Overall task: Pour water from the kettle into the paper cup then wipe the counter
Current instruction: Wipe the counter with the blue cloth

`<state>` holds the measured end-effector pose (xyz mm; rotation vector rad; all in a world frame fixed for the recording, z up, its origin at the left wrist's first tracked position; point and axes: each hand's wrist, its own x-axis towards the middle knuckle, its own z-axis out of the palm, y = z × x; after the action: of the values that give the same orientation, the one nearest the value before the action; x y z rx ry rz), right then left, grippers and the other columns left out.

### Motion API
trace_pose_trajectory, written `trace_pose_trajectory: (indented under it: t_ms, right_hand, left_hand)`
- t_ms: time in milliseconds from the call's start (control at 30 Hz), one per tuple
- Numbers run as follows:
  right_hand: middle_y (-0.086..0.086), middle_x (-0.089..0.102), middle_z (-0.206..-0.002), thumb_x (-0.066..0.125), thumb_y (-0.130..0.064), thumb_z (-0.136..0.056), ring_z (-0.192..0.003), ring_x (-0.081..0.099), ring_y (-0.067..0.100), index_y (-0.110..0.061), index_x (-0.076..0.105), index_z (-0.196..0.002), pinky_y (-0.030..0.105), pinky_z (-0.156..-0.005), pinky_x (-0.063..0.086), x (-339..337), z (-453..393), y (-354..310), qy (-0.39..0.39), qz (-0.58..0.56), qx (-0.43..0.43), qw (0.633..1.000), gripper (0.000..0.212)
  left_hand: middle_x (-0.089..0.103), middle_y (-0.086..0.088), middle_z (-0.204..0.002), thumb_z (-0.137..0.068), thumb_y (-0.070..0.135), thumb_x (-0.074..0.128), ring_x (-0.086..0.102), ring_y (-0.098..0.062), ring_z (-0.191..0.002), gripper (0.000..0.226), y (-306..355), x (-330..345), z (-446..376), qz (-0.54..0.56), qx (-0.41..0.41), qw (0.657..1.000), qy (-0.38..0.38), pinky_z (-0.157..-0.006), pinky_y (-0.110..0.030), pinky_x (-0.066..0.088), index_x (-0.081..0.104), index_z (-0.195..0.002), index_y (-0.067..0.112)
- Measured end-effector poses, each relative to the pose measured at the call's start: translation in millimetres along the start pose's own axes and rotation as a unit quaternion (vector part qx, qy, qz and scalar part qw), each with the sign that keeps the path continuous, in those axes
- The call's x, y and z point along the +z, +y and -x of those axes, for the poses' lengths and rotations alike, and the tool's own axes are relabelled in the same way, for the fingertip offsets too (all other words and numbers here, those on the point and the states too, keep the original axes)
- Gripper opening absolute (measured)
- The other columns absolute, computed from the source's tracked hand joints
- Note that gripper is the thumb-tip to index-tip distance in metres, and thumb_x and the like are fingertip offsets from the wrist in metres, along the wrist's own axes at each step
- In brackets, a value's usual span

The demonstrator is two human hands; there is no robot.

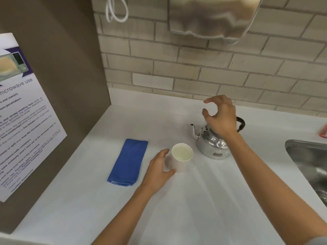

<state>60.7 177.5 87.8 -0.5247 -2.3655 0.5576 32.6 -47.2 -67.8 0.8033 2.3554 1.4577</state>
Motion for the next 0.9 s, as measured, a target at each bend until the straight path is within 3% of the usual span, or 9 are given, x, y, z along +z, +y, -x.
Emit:
trace_pose_trajectory:
  t_ms: [133,233,300,367,467,567,700,900]
  right_hand:
    - [0.007,0.06,-0.121,0.07,-0.012,-0.079,-0.106,0.06,0.019,-0.012,0.065,-0.121,0.027,-0.09,0.046,41,42,-71,0.001,-0.161,-0.007,0.987,0.043]
    - [0.013,0.054,-0.134,0.066,-0.016,-0.087,-0.123,0.054,0.024,-0.009,0.056,-0.135,0.025,-0.103,0.038,92,79,-111,-0.092,-0.218,0.014,0.972,0.05]
    - [0.019,0.037,-0.152,0.057,-0.027,-0.096,-0.141,0.037,0.03,-0.009,0.041,-0.149,0.031,-0.116,0.029,132,101,-127,-0.206,-0.184,0.059,0.959,0.058]
    - [0.02,0.014,-0.164,0.043,-0.04,-0.102,-0.151,0.013,0.034,-0.013,0.022,-0.156,0.044,-0.122,0.016,173,121,-136,-0.279,-0.1,0.086,0.951,0.064]
    - [0.018,-0.008,-0.166,0.029,-0.05,-0.102,-0.152,-0.011,0.037,-0.018,0.003,-0.159,0.053,-0.122,-0.005,220,138,-146,-0.315,-0.003,0.098,0.944,0.071]
    - [0.019,-0.021,-0.164,0.018,-0.057,-0.102,-0.149,-0.024,0.039,-0.017,-0.012,-0.157,0.059,-0.119,-0.014,250,147,-152,-0.329,0.071,0.117,0.935,0.075]
    - [0.021,-0.018,-0.164,0.017,-0.054,-0.102,-0.149,-0.021,0.042,-0.016,-0.012,-0.157,0.057,-0.121,-0.013,266,149,-148,-0.3,0.12,0.088,0.942,0.073]
    - [0.008,-0.004,-0.169,0.021,-0.044,-0.105,-0.154,-0.009,0.031,-0.025,0.004,-0.159,0.046,-0.125,-0.002,260,100,-103,-0.309,0.123,-0.003,0.943,0.06]
  left_hand:
    - [0.051,0.012,-0.139,-0.087,0.024,0.071,0.048,-0.005,-0.124,0.059,-16,-41,21,-0.035,-0.01,0.997,0.073,-0.104,-0.024,0.04,0.045,-0.14,0.025]
    - [0.059,-0.005,-0.134,-0.093,0.016,0.06,0.058,-0.023,-0.119,0.043,-35,-76,43,-0.134,-0.024,0.976,0.173,-0.104,-0.044,0.047,0.052,-0.135,0.01]
    - [0.062,-0.012,-0.128,-0.096,0.011,0.05,0.061,-0.031,-0.114,0.035,-49,-93,54,-0.197,-0.047,0.959,0.197,-0.101,-0.051,0.046,0.055,-0.131,0.005]
    - [0.057,-0.013,-0.137,-0.099,0.01,0.044,0.054,-0.032,-0.126,0.038,-61,-101,65,-0.251,-0.089,0.945,0.191,-0.109,-0.054,0.036,0.051,-0.136,0.004]
    - [0.041,-0.008,-0.154,-0.103,0.018,0.037,0.033,-0.022,-0.146,0.044,-71,-104,74,-0.297,-0.135,0.929,0.174,-0.12,-0.049,0.017,0.041,-0.146,0.01]
    - [0.035,-0.001,-0.158,-0.105,0.026,0.027,0.023,-0.014,-0.15,0.046,-79,-103,75,-0.309,-0.141,0.925,0.169,-0.122,-0.048,0.008,0.039,-0.148,0.015]
    - [0.035,0.0,-0.158,-0.101,0.033,0.012,0.022,-0.013,-0.15,0.057,-84,-103,75,-0.312,-0.13,0.925,0.173,-0.123,-0.047,0.006,0.039,-0.148,0.016]
    - [0.036,0.007,-0.157,-0.102,0.037,0.006,0.021,-0.007,-0.149,0.059,-86,-106,77,-0.275,-0.129,0.933,0.19,-0.125,-0.043,0.002,0.042,-0.147,0.021]
